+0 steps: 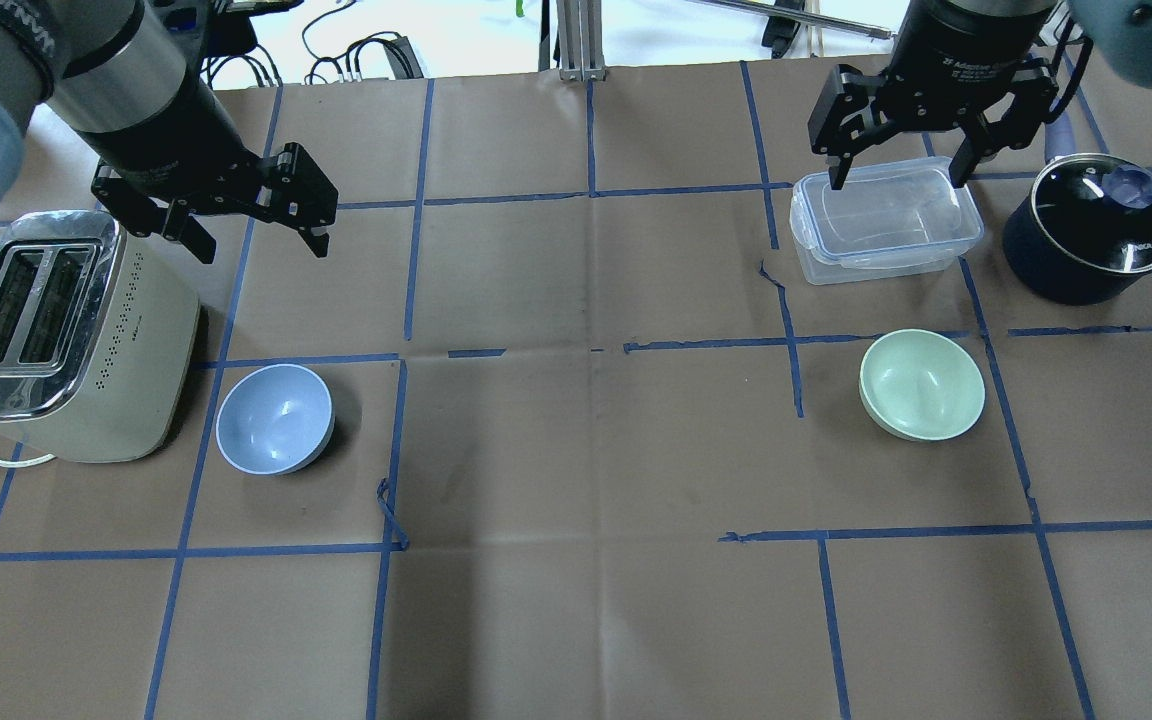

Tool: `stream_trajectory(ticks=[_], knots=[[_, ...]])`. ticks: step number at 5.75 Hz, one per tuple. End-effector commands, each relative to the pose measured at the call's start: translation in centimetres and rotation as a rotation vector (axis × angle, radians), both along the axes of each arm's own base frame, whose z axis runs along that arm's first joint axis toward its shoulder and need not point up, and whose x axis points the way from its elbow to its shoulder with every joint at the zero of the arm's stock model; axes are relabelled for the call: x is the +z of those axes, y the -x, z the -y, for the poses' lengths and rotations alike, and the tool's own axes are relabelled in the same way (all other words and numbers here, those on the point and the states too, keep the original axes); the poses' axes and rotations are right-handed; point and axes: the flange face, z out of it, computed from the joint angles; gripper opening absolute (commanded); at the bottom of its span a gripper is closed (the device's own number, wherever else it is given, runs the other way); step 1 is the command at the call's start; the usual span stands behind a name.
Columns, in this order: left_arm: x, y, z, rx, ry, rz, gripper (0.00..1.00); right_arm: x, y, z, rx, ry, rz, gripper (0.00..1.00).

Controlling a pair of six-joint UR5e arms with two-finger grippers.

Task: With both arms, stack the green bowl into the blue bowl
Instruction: 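Lower the left gripper to the light blue bowl while right approaches green bowl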

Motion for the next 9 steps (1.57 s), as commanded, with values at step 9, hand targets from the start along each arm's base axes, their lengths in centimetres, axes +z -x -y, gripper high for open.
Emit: stream_trajectory(ticks=[9], knots=[[-28.4, -7.1, -1.1, -0.056, -0.106, -0.023, 0.97, -16.3, 15.8, -3.5, 0.045, 0.018, 0.007, 1.00]])
